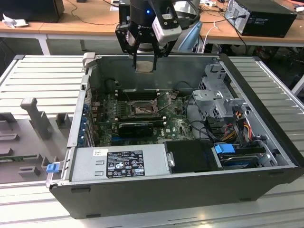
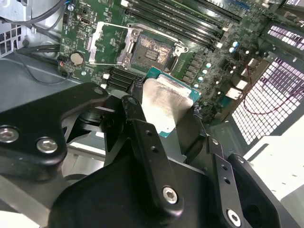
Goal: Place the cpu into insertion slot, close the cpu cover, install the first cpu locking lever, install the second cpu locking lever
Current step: 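Place the cpu into insertion slot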
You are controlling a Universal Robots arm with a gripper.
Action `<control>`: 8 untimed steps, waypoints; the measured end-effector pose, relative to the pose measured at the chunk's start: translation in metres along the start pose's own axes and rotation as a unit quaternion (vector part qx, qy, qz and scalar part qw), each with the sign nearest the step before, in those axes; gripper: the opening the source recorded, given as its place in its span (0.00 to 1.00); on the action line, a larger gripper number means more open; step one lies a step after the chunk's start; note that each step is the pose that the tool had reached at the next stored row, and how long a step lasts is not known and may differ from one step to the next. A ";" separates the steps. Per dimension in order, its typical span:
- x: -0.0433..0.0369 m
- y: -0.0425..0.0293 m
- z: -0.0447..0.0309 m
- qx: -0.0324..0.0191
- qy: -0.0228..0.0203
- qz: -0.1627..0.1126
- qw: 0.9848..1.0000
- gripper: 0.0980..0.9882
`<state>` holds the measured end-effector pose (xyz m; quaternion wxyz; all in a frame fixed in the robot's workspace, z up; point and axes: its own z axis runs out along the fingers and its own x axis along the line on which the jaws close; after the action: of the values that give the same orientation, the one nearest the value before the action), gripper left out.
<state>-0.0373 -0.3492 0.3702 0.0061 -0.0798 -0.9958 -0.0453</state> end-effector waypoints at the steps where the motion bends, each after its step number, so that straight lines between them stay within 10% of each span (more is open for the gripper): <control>1: 0.0000 0.0000 0.0000 0.000 0.000 0.002 1.000 0.48; 8: 0.0000 0.0000 0.0000 0.000 -0.001 0.012 1.000 0.48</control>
<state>-0.0373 -0.3492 0.3702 0.0055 -0.0917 -0.9947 -0.0454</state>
